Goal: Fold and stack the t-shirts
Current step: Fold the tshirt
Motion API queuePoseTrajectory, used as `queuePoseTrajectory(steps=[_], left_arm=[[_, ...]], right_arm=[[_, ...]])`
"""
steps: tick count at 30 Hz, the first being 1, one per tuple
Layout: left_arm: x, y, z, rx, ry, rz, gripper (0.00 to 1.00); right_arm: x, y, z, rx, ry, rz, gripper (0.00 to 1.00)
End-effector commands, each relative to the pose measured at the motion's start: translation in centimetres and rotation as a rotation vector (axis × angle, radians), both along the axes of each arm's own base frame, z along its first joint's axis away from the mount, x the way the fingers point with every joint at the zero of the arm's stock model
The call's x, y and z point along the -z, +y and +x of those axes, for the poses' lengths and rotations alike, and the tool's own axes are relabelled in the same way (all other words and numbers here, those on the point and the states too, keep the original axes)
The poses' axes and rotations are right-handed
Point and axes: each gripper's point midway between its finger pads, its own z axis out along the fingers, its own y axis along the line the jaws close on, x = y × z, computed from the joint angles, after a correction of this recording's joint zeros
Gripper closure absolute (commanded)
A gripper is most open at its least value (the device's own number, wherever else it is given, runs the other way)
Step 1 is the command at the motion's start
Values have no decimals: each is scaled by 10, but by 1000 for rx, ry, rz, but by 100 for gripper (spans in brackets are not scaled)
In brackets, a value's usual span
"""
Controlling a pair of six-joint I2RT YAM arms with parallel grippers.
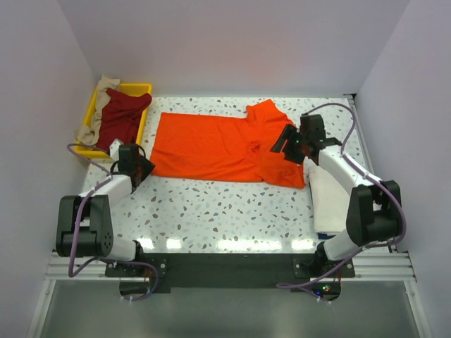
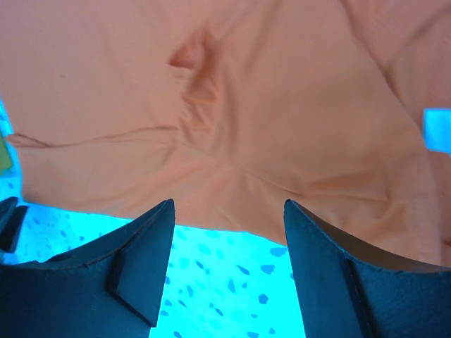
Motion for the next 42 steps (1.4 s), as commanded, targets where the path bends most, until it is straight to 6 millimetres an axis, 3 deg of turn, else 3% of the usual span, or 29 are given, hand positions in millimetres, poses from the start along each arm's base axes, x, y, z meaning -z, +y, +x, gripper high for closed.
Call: queuePoseTrajectory(steps=[1, 9, 19, 22, 26, 32, 42], left_arm=[[4, 4, 10, -33, -39, 2, 56], [14, 8, -1, -61, -24, 13, 60], [21, 11, 2, -66, -12, 28, 62], [22, 12, 5, -68, -16, 27, 64], [20, 12, 12, -73, -25, 27, 78], [23, 13, 14, -73, -9, 31, 99], [21, 12, 17, -63, 1, 35, 100]], right_arm=[[1, -14, -17, 27, -12, -36, 34], [20, -29, -48, 48, 24, -85, 34], [29, -43, -65, 71, 39, -139, 34], [33, -50, -71, 81, 53, -163, 35], [43, -63, -82, 102, 88, -206, 38], [63, -76, -84, 134, 132, -220, 46], [70, -104, -77, 206, 136, -307, 56]])
